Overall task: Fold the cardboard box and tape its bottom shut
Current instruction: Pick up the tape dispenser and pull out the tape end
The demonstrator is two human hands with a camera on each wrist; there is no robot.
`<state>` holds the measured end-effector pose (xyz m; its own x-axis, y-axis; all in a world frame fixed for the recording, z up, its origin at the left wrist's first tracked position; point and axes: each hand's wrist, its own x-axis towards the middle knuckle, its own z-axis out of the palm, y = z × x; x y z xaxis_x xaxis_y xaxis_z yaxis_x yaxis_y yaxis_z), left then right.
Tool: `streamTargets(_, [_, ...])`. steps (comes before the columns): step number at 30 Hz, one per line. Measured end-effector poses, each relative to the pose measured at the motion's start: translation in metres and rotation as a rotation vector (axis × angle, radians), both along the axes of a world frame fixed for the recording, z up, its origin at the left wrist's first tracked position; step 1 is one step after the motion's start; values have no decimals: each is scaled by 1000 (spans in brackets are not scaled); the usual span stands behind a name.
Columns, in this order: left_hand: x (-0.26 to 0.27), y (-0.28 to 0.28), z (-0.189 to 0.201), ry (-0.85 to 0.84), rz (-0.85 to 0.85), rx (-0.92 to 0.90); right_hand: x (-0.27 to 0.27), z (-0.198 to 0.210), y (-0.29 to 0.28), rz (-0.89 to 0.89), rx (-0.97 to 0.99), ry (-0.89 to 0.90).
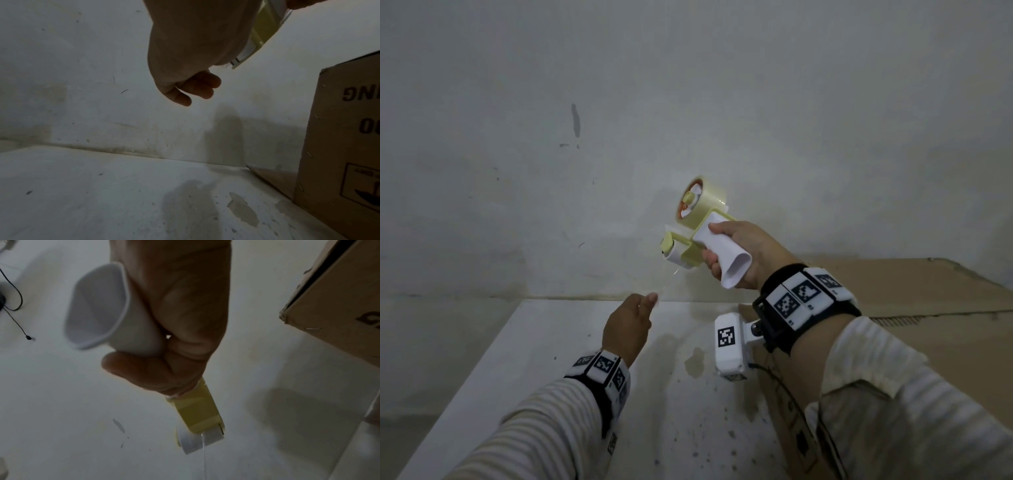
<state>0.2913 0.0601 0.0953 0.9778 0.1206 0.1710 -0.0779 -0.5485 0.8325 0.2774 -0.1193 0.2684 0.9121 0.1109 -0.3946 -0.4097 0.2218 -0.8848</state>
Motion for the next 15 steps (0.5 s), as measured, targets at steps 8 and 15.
streamTargets(8, [-10,-6,-11,-42,-56,394,-6,-1,-7,-44,-20,5])
streamTargets(15, [2,-6,-12,427,-69,-158,-16,22,-22,6,-77,16])
